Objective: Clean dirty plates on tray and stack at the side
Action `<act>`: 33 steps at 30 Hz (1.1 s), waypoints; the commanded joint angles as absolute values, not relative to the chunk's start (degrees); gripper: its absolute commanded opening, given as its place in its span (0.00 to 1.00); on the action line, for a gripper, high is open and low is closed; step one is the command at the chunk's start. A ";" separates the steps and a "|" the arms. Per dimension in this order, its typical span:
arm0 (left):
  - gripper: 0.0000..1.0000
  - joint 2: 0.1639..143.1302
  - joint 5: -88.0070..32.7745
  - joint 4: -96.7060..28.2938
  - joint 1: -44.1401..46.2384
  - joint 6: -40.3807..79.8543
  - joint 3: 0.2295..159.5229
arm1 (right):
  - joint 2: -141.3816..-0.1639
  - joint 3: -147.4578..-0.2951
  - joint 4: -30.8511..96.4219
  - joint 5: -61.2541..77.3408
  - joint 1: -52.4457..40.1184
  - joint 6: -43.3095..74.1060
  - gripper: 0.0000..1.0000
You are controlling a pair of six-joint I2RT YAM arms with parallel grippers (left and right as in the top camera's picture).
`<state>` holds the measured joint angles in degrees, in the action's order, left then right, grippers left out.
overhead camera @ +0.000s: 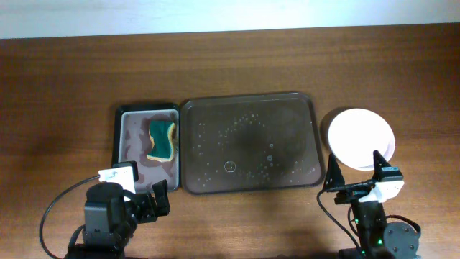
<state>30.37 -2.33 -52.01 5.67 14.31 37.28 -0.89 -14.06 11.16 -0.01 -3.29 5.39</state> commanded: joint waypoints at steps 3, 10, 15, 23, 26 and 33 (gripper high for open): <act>0.99 29.91 -1.72 -51.92 5.87 13.17 36.88 | -0.19 -5.52 -0.21 -0.27 -2.81 5.37 0.99; 0.99 29.91 -1.72 -51.92 5.87 13.17 36.88 | -0.19 -0.43 -5.45 -0.30 -2.81 5.30 0.99; 0.99 29.93 -1.72 -51.92 5.87 13.19 36.88 | -0.19 -0.32 -2.68 -0.27 -2.81 4.67 0.99; 0.99 29.91 -1.72 -51.92 5.87 13.17 36.88 | -0.19 -0.32 4.38 2.37 -2.81 3.01 0.99; 1.00 29.91 -1.72 -51.92 5.87 13.17 36.88 | -0.19 -0.32 4.32 2.33 -2.81 3.01 0.99; 0.99 29.91 -1.72 -51.92 5.87 13.17 36.88 | -0.19 -0.32 4.32 2.33 -2.81 2.98 0.99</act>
